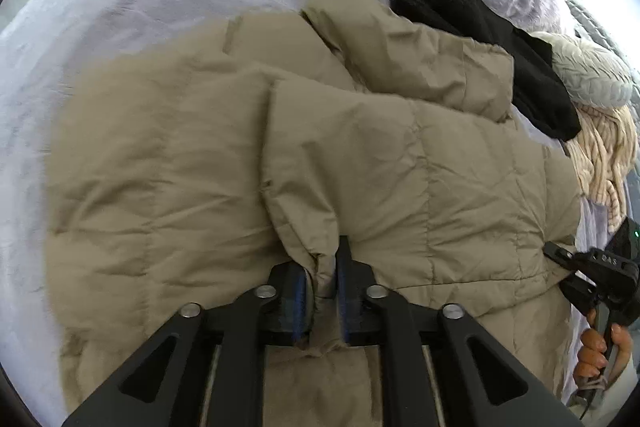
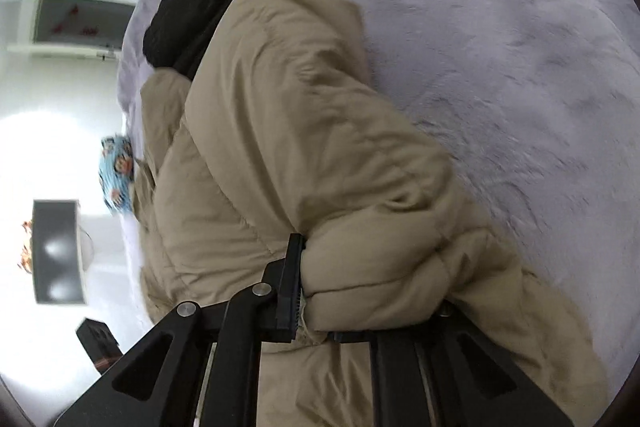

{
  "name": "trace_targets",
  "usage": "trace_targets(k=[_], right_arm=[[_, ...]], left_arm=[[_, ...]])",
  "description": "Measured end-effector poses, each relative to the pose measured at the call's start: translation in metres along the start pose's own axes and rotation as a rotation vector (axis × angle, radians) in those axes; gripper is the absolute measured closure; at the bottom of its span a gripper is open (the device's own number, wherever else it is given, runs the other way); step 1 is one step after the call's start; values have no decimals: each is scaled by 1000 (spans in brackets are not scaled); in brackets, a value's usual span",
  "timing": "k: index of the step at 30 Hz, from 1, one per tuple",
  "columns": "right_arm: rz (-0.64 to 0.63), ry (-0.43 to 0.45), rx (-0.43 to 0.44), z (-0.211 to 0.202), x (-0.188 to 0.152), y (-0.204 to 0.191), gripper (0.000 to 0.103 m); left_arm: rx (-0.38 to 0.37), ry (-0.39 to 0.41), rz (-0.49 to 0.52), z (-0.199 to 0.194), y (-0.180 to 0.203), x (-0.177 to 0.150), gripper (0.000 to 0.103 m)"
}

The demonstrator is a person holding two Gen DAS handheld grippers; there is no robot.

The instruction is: Fold large clothes

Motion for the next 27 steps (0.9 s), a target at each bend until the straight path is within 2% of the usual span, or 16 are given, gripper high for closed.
trace_targets(k=[2, 4, 5, 7, 9, 11, 13, 15, 16, 19, 22, 24, 27], right_arm=[[3, -15, -19, -10, -1, -3, 70], [-15, -56, -20, -15, -8, -12, 27], [-37, -65, -12, -29, -10, -12, 25], [-111, -74, -9, -39, -18, -30, 25], [-208, -47, -59, -52, -19, -45, 26], [-311, 13, -137, -61, -10, -56, 38], [-363, 36, -202, -58, 7, -61, 64], [-378, 23, -183, -44, 26, -69, 73], [-394, 21, -189, -43, 33, -69, 74], [-442, 0, -243, -39, 51, -52, 74], [-448, -18, -312, -30, 69, -26, 78], [-411, -44, -286, -22, 73, -3, 81], [-430, -22, -274, -19, 70, 13, 82]], left_arm=[[47, 30, -27, -15, -15, 3, 72], [42, 48, -40, -29, -26, 3, 72], [30, 56, -43, -39, -32, 2, 72], [33, 75, -39, -50, -39, 4, 72], [30, 101, -15, -59, -35, 9, 72], [6, 116, 21, -60, -21, 17, 72], [7, 128, 54, -51, -1, 29, 72], [7, 140, 82, -39, 15, 36, 72], [20, 144, 97, -29, 21, 40, 72], [144, 110, 138, 8, 21, 42, 72], [94, 90, 121, 25, 15, 37, 72], [86, 96, 134, 33, 17, 34, 72], [110, 112, 155, 38, 22, 33, 72]])
Point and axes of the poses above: each gripper's, at about its wrist camera, not at the fingertips, and z roughly the way its jaws point, y to its right, x to its top, the point moved 6 cm from there along z, roughly the way its jaws point, and after that the axes turned 11 degrees about x, right-handed, at the moved point
